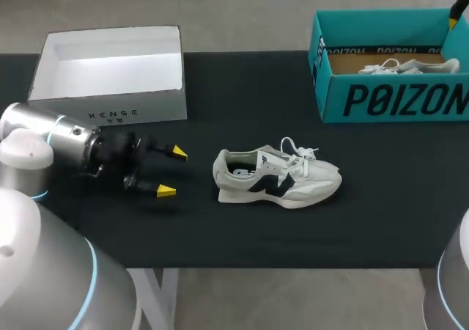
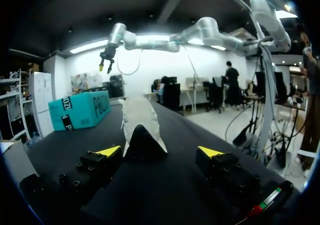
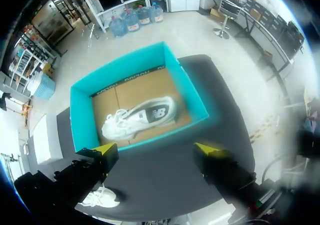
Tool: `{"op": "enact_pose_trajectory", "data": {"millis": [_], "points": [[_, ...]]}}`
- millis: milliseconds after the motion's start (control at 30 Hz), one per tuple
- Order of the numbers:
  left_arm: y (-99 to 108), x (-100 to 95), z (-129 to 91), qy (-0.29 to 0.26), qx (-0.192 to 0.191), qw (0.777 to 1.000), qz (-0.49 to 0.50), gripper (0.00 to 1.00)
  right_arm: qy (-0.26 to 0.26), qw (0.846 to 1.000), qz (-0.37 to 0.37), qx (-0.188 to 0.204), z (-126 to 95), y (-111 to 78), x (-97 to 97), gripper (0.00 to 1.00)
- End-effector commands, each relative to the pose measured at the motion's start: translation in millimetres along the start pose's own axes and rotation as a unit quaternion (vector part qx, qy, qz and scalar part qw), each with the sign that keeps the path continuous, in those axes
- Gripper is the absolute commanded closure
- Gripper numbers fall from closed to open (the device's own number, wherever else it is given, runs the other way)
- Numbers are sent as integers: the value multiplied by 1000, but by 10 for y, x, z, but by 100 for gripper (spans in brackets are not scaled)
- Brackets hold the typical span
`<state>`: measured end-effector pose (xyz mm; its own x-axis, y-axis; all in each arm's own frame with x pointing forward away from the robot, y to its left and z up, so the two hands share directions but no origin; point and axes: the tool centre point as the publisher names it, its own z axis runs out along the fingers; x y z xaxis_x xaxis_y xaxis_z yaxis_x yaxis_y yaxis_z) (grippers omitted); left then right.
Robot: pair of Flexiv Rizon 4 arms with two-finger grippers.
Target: Take the shoe out of the shoebox, open the shoe tongue, remove and reinsert the insole, then place the shoe into the shoebox
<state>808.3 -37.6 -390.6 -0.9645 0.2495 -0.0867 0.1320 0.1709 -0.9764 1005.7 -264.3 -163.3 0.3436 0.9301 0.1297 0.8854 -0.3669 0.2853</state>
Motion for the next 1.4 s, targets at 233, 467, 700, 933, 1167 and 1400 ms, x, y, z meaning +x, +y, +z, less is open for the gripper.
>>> {"op": "enact_pose_trajectory", "data": {"millis": [233, 467, 700, 933, 1167, 1400], "points": [[160, -172, 233, 17, -29, 999, -11, 0, 0, 1000, 0, -1, -3, -9, -1, 0], [212, -182, 371, 22, -31, 999, -20, 0, 0, 1000, 0, -1, -3, -9, -1, 0], [196, -134, 478, 18, -31, 999, -18, 0, 0, 1000, 0, -1, -3, -9, -1, 0], [176, -125, 630, 5, -23, 999, -22, 0, 0, 1000, 0, -1, -3, -9, -1, 0], [187, -178, 795, -14, -29, 999, -23, 0, 0, 1000, 0, -1, -3, -9, -1, 0], [196, -224, 894, -15, -30, 999, -25, 0, 0, 1000, 0, -1, -3, -9, -1, 0]]}}
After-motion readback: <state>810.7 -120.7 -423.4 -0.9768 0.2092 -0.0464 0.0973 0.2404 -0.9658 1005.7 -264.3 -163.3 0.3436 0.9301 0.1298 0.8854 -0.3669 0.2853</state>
